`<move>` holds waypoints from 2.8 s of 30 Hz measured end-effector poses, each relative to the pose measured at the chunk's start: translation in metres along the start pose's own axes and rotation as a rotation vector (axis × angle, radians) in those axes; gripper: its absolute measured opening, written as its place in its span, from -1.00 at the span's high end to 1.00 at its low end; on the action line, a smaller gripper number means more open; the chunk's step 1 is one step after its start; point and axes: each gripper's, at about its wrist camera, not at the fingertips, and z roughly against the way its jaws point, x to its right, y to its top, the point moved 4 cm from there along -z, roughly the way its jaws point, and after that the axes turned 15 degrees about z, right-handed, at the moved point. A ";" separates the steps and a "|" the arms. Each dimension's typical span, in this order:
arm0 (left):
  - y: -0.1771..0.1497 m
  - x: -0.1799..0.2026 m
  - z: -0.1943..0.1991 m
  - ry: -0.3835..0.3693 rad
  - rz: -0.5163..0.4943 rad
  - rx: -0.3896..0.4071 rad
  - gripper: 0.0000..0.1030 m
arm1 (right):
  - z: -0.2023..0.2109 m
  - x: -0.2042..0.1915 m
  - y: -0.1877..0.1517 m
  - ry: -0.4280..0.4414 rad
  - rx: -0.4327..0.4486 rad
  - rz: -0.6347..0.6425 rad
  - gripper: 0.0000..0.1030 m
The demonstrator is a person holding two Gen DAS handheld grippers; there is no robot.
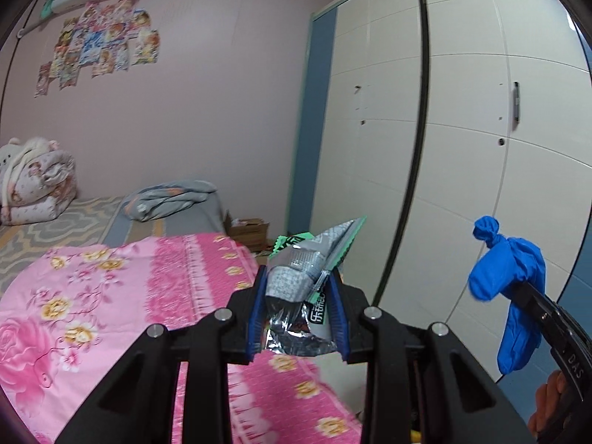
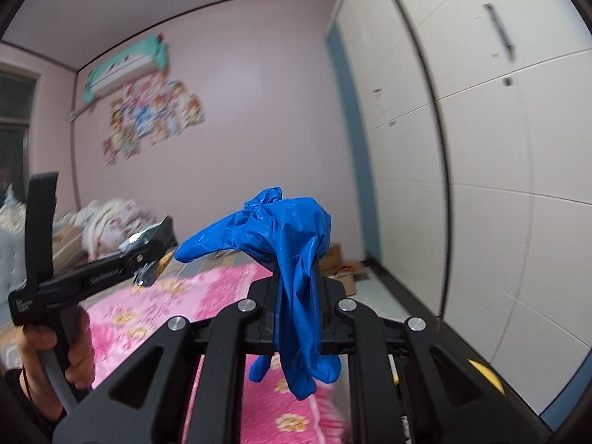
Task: Collect trash
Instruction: 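Carry the blue glove and silver wrapper to the yellow bin and open both tools, then move both open tools back over the bed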
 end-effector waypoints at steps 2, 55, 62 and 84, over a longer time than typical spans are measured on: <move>-0.001 0.016 -0.005 -0.017 0.001 0.003 0.44 | 0.009 0.021 0.002 -0.074 0.020 -0.023 0.79; -0.255 0.146 -0.250 -0.103 -0.198 -0.513 0.22 | -0.107 0.213 -0.238 -0.534 -0.440 -0.320 0.47; -0.246 0.144 -0.244 -0.115 -0.157 -0.514 -0.30 | -0.084 0.213 -0.227 -0.559 -0.410 -0.331 -0.08; -0.143 0.058 -0.151 -0.023 -0.058 -0.277 -0.80 | -0.060 0.151 -0.137 -0.449 -0.270 -0.279 -0.62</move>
